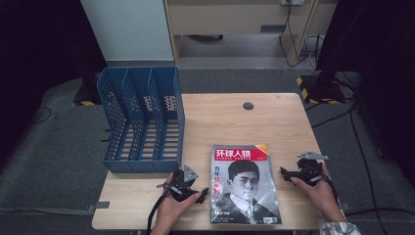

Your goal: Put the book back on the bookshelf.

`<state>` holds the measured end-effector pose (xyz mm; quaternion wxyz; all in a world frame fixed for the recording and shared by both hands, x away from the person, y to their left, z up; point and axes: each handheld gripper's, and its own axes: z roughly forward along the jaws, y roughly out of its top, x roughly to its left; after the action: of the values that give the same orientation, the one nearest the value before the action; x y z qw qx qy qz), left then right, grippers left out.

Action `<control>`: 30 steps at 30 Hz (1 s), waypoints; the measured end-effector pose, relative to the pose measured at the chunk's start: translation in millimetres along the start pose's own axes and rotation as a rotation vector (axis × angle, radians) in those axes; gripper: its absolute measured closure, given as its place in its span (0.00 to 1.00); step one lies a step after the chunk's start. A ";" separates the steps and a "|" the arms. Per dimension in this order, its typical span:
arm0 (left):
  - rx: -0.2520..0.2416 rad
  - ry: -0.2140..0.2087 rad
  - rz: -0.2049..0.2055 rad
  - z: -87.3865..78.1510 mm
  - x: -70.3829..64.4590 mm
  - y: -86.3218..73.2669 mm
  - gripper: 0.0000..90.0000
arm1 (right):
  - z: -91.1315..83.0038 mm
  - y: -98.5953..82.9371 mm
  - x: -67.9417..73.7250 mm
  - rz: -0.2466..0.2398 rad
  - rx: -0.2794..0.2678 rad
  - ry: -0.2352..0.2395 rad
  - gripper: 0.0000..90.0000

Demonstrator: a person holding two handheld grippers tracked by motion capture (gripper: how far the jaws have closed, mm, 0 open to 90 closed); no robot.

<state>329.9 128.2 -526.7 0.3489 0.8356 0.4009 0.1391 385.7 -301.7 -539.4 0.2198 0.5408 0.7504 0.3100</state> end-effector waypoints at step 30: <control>-0.169 -0.050 -0.011 -15.1 -31.8 28.1 0.25 | -29.4 23.1 47.5 -0.123 -0.151 0.377 0.33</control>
<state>317.9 98.7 -494.9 0.4288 0.8043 0.3833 0.1496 366.6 -258.3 -502.0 0.1341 0.4084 0.7846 0.4468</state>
